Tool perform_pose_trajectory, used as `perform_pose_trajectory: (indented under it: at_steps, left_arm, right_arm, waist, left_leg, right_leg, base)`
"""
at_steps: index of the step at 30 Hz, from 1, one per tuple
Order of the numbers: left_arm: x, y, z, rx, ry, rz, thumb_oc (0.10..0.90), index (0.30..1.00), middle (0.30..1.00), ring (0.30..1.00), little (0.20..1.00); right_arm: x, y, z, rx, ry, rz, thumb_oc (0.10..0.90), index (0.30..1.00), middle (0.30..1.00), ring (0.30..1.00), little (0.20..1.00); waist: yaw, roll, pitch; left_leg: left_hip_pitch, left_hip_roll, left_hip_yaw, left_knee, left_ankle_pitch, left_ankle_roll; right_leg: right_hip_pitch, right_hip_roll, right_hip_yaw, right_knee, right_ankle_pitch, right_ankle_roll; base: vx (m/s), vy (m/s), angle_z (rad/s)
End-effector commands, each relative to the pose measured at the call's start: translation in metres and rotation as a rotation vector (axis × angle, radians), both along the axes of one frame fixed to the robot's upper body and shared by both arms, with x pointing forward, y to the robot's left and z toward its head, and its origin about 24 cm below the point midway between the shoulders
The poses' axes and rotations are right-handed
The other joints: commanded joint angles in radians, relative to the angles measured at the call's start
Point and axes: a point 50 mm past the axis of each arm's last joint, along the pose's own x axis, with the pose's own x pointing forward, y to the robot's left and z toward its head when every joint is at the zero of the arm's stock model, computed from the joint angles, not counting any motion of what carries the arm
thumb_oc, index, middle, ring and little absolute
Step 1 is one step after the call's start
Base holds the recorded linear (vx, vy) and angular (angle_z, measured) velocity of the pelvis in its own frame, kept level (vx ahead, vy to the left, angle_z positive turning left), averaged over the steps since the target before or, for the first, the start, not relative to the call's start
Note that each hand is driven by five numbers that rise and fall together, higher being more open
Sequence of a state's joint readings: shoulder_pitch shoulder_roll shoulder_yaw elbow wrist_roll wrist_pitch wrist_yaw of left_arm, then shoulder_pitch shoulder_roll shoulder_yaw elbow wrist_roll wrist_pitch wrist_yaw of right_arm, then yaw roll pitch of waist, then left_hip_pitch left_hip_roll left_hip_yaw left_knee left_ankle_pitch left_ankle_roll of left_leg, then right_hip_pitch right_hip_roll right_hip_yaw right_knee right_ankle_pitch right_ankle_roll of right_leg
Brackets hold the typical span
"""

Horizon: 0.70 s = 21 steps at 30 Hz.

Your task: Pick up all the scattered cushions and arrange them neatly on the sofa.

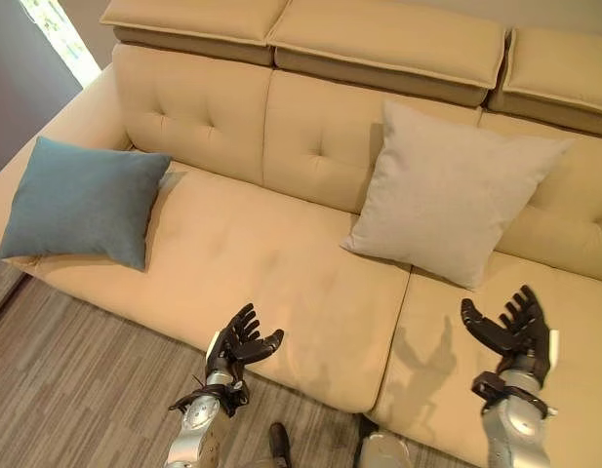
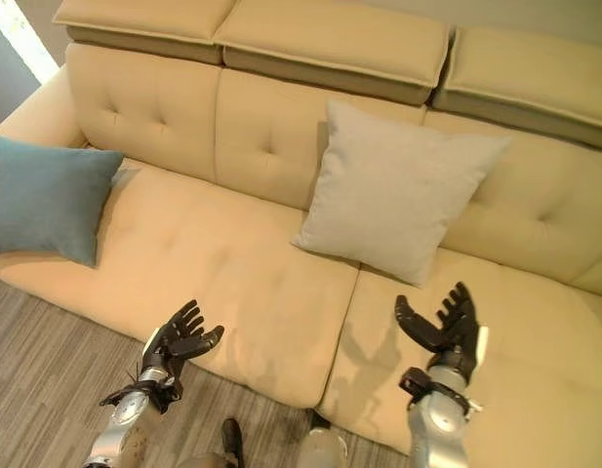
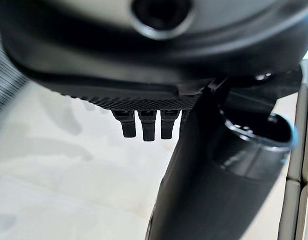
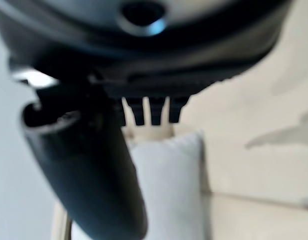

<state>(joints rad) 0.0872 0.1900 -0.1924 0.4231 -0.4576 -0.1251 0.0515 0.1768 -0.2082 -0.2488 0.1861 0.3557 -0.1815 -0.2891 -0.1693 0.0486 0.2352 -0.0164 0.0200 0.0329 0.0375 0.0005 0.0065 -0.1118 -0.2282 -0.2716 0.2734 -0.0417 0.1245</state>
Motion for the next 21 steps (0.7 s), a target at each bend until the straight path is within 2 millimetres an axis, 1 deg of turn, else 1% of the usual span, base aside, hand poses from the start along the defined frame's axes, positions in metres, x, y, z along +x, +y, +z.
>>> perform_pose_trajectory:
  at_steps: [1, 3, 4, 5, 6, 7, 8, 9, 10, 11, 12, 13, 14, 15, 16, 17, 18, 19, 20, 21]
  left_arm:
    - [-0.006, 0.032, 0.008, 0.115, -0.037, 0.034, 0.800, 0.900, 0.900, 0.900, 0.900]
    - [-0.011, 0.035, 0.003, 0.128, -0.003, 0.047, 0.800, 0.900, 0.900, 0.900, 0.900]
    - [-0.011, 0.035, 0.003, 0.129, -0.004, 0.047, 0.800, 0.900, 0.900, 0.900, 0.900]
    - [-0.014, 0.039, -0.002, 0.158, 0.028, 0.057, 0.800, 0.900, 0.900, 0.900, 0.900]
    - [-0.015, 0.041, -0.003, 0.195, 0.038, 0.054, 0.800, 0.900, 0.900, 0.900, 0.900]
    - [-0.015, 0.041, -0.003, 0.195, 0.038, 0.054, 0.800, 0.900, 0.900, 0.900, 0.900]
    - [-0.015, 0.042, -0.004, 0.234, 0.046, 0.049, 0.800, 0.900, 0.900, 0.900, 0.900]
    - [-0.011, 0.045, -0.006, 0.261, 0.059, 0.070, 0.800, 0.900, 0.900, 0.900, 0.900]
    - [-0.009, 0.045, -0.006, 0.275, 0.060, 0.072, 0.800, 0.900, 0.900, 0.900, 0.900]
    - [-0.008, 0.045, -0.006, 0.276, 0.060, 0.072, 0.800, 0.900, 0.900, 0.900, 0.900]
    - [-0.008, 0.047, -0.006, 0.271, 0.064, 0.096, 0.800, 0.900, 0.900, 0.900, 0.900]
    - [-0.005, 0.046, -0.004, 0.255, 0.055, 0.119, 0.800, 0.900, 0.900, 0.900, 0.900]
    - [-0.004, 0.045, -0.004, 0.237, 0.057, 0.139, 0.800, 0.900, 0.900, 0.900, 0.900]
    - [-0.002, 0.044, -0.004, 0.233, 0.056, 0.141, 0.800, 0.900, 0.900, 0.900, 0.900]
    - [0.001, 0.042, -0.005, 0.222, 0.064, 0.155, 0.800, 0.900, 0.900, 0.900, 0.900]
    - [0.004, 0.040, -0.004, 0.208, 0.058, 0.175, 0.800, 0.900, 0.900, 0.900, 0.900]
    - [0.006, 0.038, -0.002, 0.179, 0.046, 0.201, 0.800, 0.900, 0.900, 0.900, 0.900]
    - [0.007, 0.034, -0.002, 0.159, 0.040, 0.197, 0.800, 0.900, 0.900, 0.900, 0.900]
    - [0.007, 0.029, -0.001, 0.136, 0.031, 0.199, 0.800, 0.900, 0.900, 0.900, 0.900]
    - [0.007, 0.029, -0.001, 0.136, 0.031, 0.199, 0.800, 0.900, 0.900, 0.900, 0.900]
  right_arm:
    - [0.019, -0.012, 0.040, -0.081, -0.205, -0.041, 0.800, 0.900, 0.900, 0.900, 0.900]
    - [0.020, -0.011, 0.038, -0.071, -0.199, -0.031, 0.800, 0.900, 0.900, 0.900, 0.900]
    - [0.020, -0.011, 0.038, -0.070, -0.200, -0.031, 0.800, 0.900, 0.900, 0.900, 0.900]
    - [0.024, -0.007, 0.035, -0.043, -0.195, -0.008, 0.800, 0.900, 0.900, 0.900, 0.900]
    - [0.024, -0.004, 0.035, -0.033, -0.199, 0.007, 0.800, 0.900, 0.900, 0.900, 0.900]
    - [0.024, -0.004, 0.035, -0.032, -0.199, 0.007, 0.800, 0.900, 0.900, 0.900, 0.900]
    - [0.024, -0.004, 0.034, -0.026, -0.200, 0.018, 0.800, 0.900, 0.900, 0.900, 0.900]
    - [0.023, -0.001, 0.033, -0.008, -0.208, 0.041, 0.800, 0.900, 0.900, 0.900, 0.900]
    - [0.024, 0.001, 0.034, -0.006, -0.215, 0.048, 0.800, 0.900, 0.900, 0.900, 0.900]
    - [0.024, 0.001, 0.034, -0.005, -0.215, 0.048, 0.800, 0.900, 0.900, 0.900, 0.900]
    - [0.025, 0.002, 0.034, -0.008, -0.218, 0.053, 0.800, 0.900, 0.900, 0.900, 0.900]
    - [0.027, 0.006, 0.037, -0.008, -0.227, 0.081, 0.800, 0.900, 0.900, 0.900, 0.900]
    - [0.028, 0.010, 0.033, 0.012, -0.218, 0.107, 0.800, 0.900, 0.900, 0.900, 0.900]
    - [0.029, 0.012, 0.033, 0.017, -0.216, 0.121, 0.800, 0.900, 0.900, 0.900, 0.900]
    - [0.031, 0.020, 0.034, 0.028, -0.231, 0.152, 0.800, 0.900, 0.900, 0.900, 0.900]
    - [0.033, 0.023, 0.034, 0.039, -0.233, 0.182, 0.800, 0.900, 0.900, 0.900, 0.900]
    - [0.036, 0.028, 0.034, 0.041, -0.228, 0.219, 0.800, 0.900, 0.900, 0.900, 0.900]
    - [0.038, 0.030, 0.032, 0.038, -0.211, 0.244, 0.800, 0.900, 0.900, 0.900, 0.900]
    - [0.040, 0.031, 0.031, 0.025, -0.197, 0.266, 0.800, 0.900, 0.900, 0.900, 0.900]
    - [0.040, 0.031, 0.031, 0.025, -0.197, 0.267, 0.800, 0.900, 0.900, 0.900, 0.900]
  waist:
    - [0.053, -0.040, -0.057]
    - [0.076, -0.045, -0.078]
    - [0.076, -0.045, -0.081]
    - [0.102, -0.064, -0.104]
    - [0.109, -0.076, -0.116]
    - [0.110, -0.076, -0.118]
    - [0.113, -0.086, -0.127]
    - [0.107, -0.096, -0.138]
    - [0.110, -0.104, -0.143]
    - [0.108, -0.105, -0.142]
    - [0.112, -0.109, -0.141]
    - [0.114, -0.113, -0.135]
    - [0.116, -0.114, -0.128]
    - [0.118, -0.110, -0.127]
    - [0.119, -0.103, -0.120]
    - [0.119, -0.095, -0.109]
    - [0.119, -0.082, -0.096]
    - [0.121, -0.075, -0.086]
    - [0.120, -0.073, -0.069]
    - [0.119, -0.073, -0.068]
  left_leg:
    - [0.079, -0.012, 0.028, -0.004, -0.181, 0.023]
    - [0.051, -0.012, 0.031, -0.010, -0.155, 0.025]
    - [0.047, -0.013, 0.032, -0.011, -0.151, 0.026]
    - [0.010, -0.017, 0.027, 0.000, -0.134, 0.024]
    - [-0.010, -0.020, 0.024, 0.007, -0.124, 0.020]
    - [-0.013, -0.019, 0.024, 0.006, -0.121, 0.020]
    - [-0.040, -0.024, 0.013, 0.019, -0.112, 0.019]
    - [-0.081, -0.020, -0.016, 0.050, -0.095, 0.013]
    - [-0.106, -0.026, -0.027, 0.064, -0.087, 0.011]
    - [-0.107, -0.027, -0.028, 0.068, -0.090, 0.011]
    - [-0.137, -0.030, -0.044, 0.084, -0.077, 0.008]
    - [-0.169, -0.026, -0.053, 0.097, -0.061, 0.005]
    - [-0.200, -0.016, -0.062, 0.100, -0.028, -0.005]
    - [-0.223, -0.012, -0.068, 0.091, -0.004, -0.014]
    - [-0.239, 0.004, -0.086, 0.069, 0.044, -0.027]
    - [-0.256, 0.021, -0.096, 0.056, 0.077, -0.039]
    - [-0.263, 0.037, -0.106, 0.023, 0.106, -0.048]
    - [-0.271, 0.042, -0.111, 0.007, 0.119, -0.053]
    - [-0.282, 0.042, -0.106, 0.003, 0.110, -0.056]
    - [-0.282, 0.042, -0.107, 0.003, 0.110, -0.056]
  right_leg:
    - [-0.067, 0.013, 0.121, -0.004, 0.056, 0.044]
    - [-0.017, 0.010, 0.140, 0.054, 0.032, 0.040]
    - [-0.020, 0.009, 0.141, 0.050, 0.036, 0.040]
    - [0.049, 0.020, 0.172, 0.063, 0.020, 0.043]
    - [0.081, 0.031, 0.202, 0.052, 0.015, 0.047]
    - [0.078, 0.032, 0.202, 0.048, 0.020, 0.046]
    - [0.091, 0.049, 0.247, 0.060, 0.027, 0.050]
    - [0.102, 0.099, 0.356, 0.112, 0.045, 0.054]
    - [0.127, 0.116, 0.394, 0.104, 0.039, 0.049]
    - [0.130, 0.116, 0.393, 0.103, 0.039, 0.050]
    - [0.155, 0.130, 0.429, 0.078, 0.006, 0.036]
    - [0.168, 0.148, 0.453, 0.048, -0.064, 0.005]
    - [0.183, 0.181, 0.481, 0.001, -0.136, -0.024]
    - [0.183, 0.194, 0.469, -0.033, -0.177, -0.045]
    - [0.185, 0.222, 0.472, -0.059, -0.204, -0.068]
    - [0.170, 0.240, 0.469, -0.065, -0.210, -0.077]
    - [0.164, 0.257, 0.464, -0.088, -0.205, -0.088]
    - [0.161, 0.264, 0.453, -0.109, -0.199, -0.092]
    - [0.152, 0.267, 0.445, -0.123, -0.178, -0.097]
    - [0.153, 0.267, 0.445, -0.123, -0.178, -0.097]
  base:
    - [-0.37, -0.004, 0.14]
    - [-0.27, -0.034, 0.00]
    - [-0.30, -0.125, -0.02]
    - [-0.30, -0.166, -0.03]
    - [-0.30, -0.166, 0.04]
    - [-0.22, -0.124, 0.11]
    - [-0.33, -0.213, 0.35]
    - [-0.43, -0.306, 0.60]
    - [-0.32, -0.240, 0.65]
    - [-0.24, -0.201, 0.39]
    - [-0.24, -0.166, 0.17]
    - [-0.39, -0.288, 0.17]
    - [-0.35, -0.241, 0.48]
    - [-0.40, -0.296, 0.49]
    - [-0.39, -0.259, 0.29]
    - [-0.47, -0.287, -0.02]
    - [-0.46, -0.240, 0.05]
    - [-0.48, -0.216, 0.23]
    - [-0.30, -0.125, 0.22]
    - [-0.39, -0.138, 0.15]
